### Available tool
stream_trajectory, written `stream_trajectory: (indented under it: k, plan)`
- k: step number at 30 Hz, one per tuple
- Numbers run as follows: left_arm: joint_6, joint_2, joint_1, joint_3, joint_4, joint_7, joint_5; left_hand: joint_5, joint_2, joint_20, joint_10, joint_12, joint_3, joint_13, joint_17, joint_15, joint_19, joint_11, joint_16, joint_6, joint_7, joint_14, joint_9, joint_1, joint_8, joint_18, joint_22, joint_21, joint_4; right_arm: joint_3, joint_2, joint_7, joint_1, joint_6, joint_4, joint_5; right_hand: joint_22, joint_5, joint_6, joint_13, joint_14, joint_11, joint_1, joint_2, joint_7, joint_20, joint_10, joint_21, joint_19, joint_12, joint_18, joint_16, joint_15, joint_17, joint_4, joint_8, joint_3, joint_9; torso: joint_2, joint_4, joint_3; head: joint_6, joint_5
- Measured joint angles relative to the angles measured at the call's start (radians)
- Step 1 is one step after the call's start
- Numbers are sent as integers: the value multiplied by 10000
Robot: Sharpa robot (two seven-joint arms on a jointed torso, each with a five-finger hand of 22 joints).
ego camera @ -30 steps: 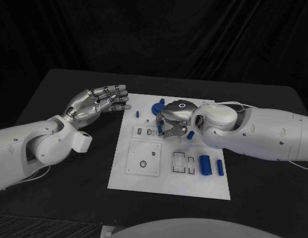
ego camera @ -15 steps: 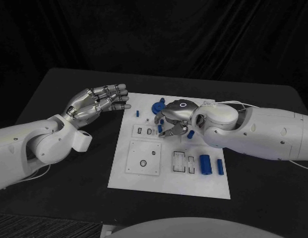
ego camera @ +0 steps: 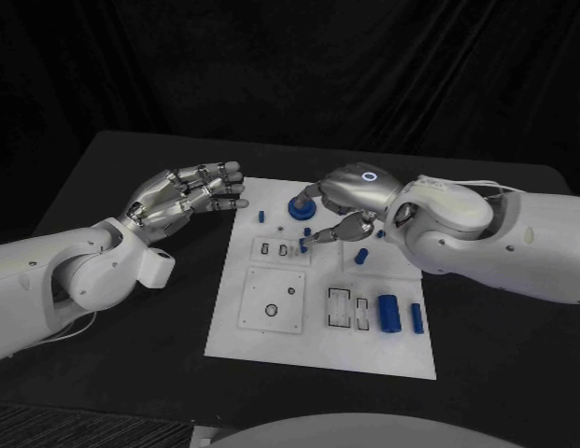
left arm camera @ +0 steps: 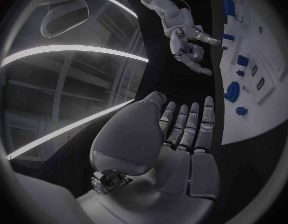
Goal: Assemble the parts on the task board
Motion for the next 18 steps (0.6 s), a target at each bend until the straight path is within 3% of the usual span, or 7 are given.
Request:
stream_trajectory:
  k: [3,6,7,12,15,18]
  plan:
    - [-48,31,0,1,5,0,0,-971,39,59,116,352,-265,47,5,67,214,115,232,-23,23,67,0,-278,17,-2,20,0,13,10,-500,120,405,-517,437,-2,0,0,235,0,0,0,-236,64,16,-6,0,178,114,0,1,0,0,0,14,0,-192,-2,-4,-4,6,20,16]
    - [-176,37,0,3,66,7,0,-2291,108,55,358,1007,-871,159,41,170,806,355,753,-637,124,470,-35,-758,-45,-1,161,286,11,6,-990,250,794,-997,793,-3,0,0,356,0,0,0,-375,94,1,-36,0,363,144,0,0,0,0,0,18,0,-400,-5,-1,-4,11,59,-7]
    - [-251,34,0,3,104,13,-2,-2551,109,45,453,1233,-1032,231,64,187,935,440,928,-702,163,626,-38,-835,-52,1,197,364,14,7,-1161,301,932,-1186,879,-3,0,0,359,0,0,0,-433,102,-2,-36,0,435,144,0,1,0,0,0,31,0,-412,-15,2,-4,14,78,-31]
    - [-716,-11,32,5,224,37,-321,-2960,192,-55,987,2492,-1614,844,325,137,1707,493,2040,-807,272,1384,-38,-936,-53,1,489,971,13,9,-1645,480,1197,-1823,982,19,0,0,392,0,0,0,-530,201,-34,-36,0,554,144,0,0,0,0,0,31,0,-411,-30,8,1,18,163,-79]
    - [-1207,-7,117,3,263,11,-937,-3076,310,-308,1898,4652,-2021,2243,1352,-307,2694,90,4113,507,528,2515,157,-917,479,-1,1058,2030,31,6,-1843,559,1270,-2065,918,68,-1,0,469,-1,1,0,-672,264,-27,-36,0,617,144,0,0,0,0,0,19,0,-478,-42,8,-1,15,214,-55]
    - [-1682,75,310,2,259,-229,-1791,-3146,412,-729,2805,6430,-2115,3532,2603,-905,3670,-545,6258,832,740,3586,285,-648,1014,1,1887,3414,25,4,-1950,598,1299,-2149,811,180,4,0,518,-1,1,0,-927,523,21,-36,0,617,144,0,-1,0,0,0,18,0,-478,-74,8,-14,18,300,-12]
